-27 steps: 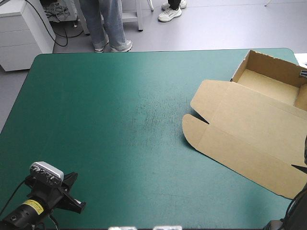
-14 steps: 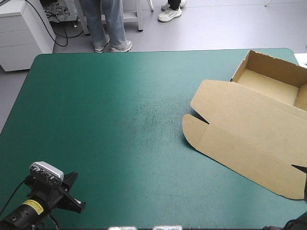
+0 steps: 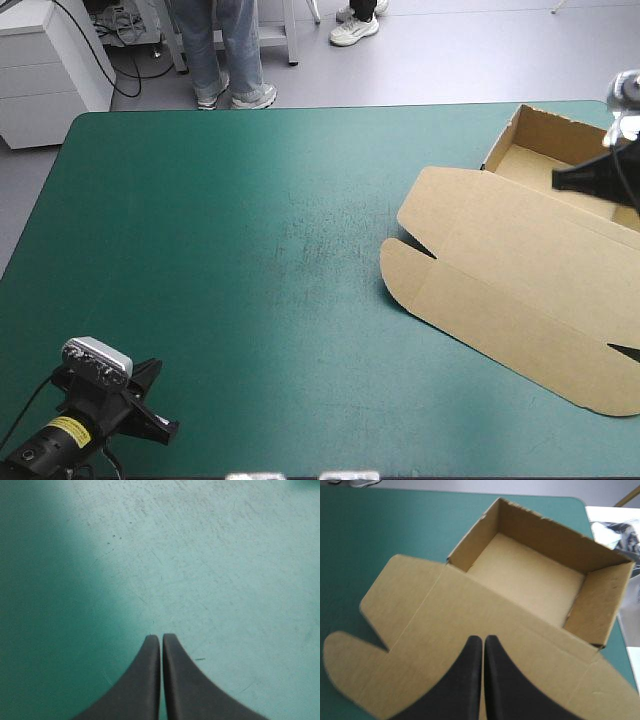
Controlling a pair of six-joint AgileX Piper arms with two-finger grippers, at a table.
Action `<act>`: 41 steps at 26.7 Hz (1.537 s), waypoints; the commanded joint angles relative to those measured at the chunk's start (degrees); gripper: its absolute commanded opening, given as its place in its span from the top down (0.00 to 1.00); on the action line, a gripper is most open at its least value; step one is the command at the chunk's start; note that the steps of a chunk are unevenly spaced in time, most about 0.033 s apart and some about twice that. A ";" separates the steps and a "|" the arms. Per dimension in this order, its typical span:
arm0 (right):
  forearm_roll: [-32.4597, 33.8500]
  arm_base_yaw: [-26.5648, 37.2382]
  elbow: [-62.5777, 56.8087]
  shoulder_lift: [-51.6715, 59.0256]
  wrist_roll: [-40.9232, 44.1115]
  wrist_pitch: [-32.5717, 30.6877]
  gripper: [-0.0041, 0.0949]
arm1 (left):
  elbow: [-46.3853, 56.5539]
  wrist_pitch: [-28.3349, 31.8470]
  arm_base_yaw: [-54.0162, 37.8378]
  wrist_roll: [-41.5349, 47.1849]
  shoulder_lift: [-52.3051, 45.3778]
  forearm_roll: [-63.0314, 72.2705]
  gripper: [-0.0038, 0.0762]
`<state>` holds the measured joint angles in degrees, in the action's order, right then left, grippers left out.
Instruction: Fold the box
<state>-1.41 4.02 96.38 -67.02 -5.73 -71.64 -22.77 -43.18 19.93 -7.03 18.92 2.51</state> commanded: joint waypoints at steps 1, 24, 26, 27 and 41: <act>-1.37 -3.57 -8.49 9.21 -1.59 5.93 0.97 | -1.16 3.84 0.31 0.52 0.57 0.41 0.96; -4.49 -6.19 -67.51 47.61 -5.43 29.37 0.97 | -1.16 3.51 0.31 0.52 0.57 5.75 0.96; -4.49 -6.19 -68.52 48.06 -5.43 29.37 0.97 | -1.16 3.51 0.31 0.52 0.57 5.75 0.96; -4.49 -6.19 -69.01 48.19 -5.43 29.37 0.97 | -1.16 3.51 0.31 0.52 0.57 5.75 0.96; -4.96 -6.19 -70.40 48.19 -5.29 31.11 0.97 | -1.16 3.62 0.31 0.52 0.57 5.75 0.96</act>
<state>-5.91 -2.08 24.60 -18.41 -10.58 -44.37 -22.66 -43.28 19.93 -6.98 18.92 7.30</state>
